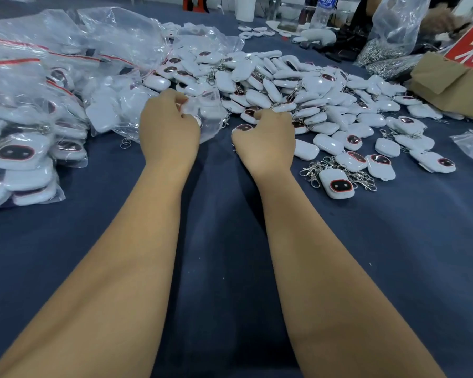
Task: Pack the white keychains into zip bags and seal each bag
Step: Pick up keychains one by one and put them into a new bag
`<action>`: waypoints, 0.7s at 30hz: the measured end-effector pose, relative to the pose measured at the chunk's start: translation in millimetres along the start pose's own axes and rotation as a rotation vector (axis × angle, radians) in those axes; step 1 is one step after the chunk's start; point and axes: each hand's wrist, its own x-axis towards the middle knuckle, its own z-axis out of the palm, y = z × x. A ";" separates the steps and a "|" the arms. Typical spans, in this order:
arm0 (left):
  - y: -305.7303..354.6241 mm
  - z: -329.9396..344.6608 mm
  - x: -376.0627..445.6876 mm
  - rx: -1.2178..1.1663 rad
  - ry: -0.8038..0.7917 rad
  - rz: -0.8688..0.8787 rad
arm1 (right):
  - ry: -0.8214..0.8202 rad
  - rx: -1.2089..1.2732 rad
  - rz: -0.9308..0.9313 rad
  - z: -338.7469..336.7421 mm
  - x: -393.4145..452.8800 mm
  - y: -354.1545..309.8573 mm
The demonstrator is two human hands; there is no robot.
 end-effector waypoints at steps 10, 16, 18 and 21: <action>13.3 2.5 -11.4 -0.151 -0.103 0.067 | 0.036 -0.056 -0.001 0.7 0.8 1.3; 16.3 6.0 -10.0 -0.302 -0.237 -0.004 | 0.145 0.331 -0.019 2.2 3.1 -1.1; 13.8 8.8 -9.0 -0.235 -0.289 -0.020 | 0.200 0.509 -0.006 2.7 2.2 -4.8; 12.3 11.8 -9.9 -0.134 -0.311 -0.003 | 0.238 0.677 0.019 2.1 0.8 -8.8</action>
